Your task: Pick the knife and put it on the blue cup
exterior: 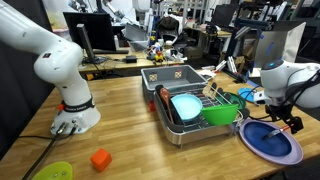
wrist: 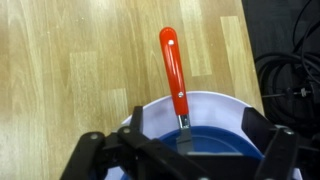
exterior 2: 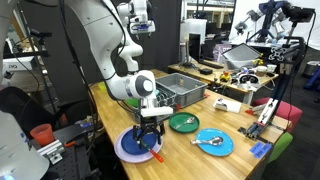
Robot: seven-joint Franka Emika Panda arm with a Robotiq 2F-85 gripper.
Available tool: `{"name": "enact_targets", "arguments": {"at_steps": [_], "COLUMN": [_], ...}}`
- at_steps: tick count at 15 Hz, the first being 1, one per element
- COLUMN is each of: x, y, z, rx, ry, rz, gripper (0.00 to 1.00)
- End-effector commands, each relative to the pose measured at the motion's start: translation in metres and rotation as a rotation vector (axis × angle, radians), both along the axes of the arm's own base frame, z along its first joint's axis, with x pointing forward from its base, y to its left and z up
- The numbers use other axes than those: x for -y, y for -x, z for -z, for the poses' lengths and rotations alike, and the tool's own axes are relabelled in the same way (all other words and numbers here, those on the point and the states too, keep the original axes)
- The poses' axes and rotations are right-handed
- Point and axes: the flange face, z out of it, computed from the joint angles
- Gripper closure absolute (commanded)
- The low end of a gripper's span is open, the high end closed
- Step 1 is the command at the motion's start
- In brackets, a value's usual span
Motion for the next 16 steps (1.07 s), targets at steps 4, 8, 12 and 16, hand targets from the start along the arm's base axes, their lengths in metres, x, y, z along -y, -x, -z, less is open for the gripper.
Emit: {"name": "enact_targets", "arguments": {"at_steps": [4, 8, 12, 16], "x": [0.004, 0.003, 0.001, 0.001], "y": [0.018, 0.035, 0.032, 0.032], "z": [-0.029, -0.043, -0.041, -0.041], "rx": [0.113, 0.136, 0.113, 0.114], "ry": [-0.024, -0.014, -0.008, -0.008], "rz": [0.038, 0.097, 0.096, 0.096], "gripper": [0.0, 0.0, 0.0, 0.0]}}
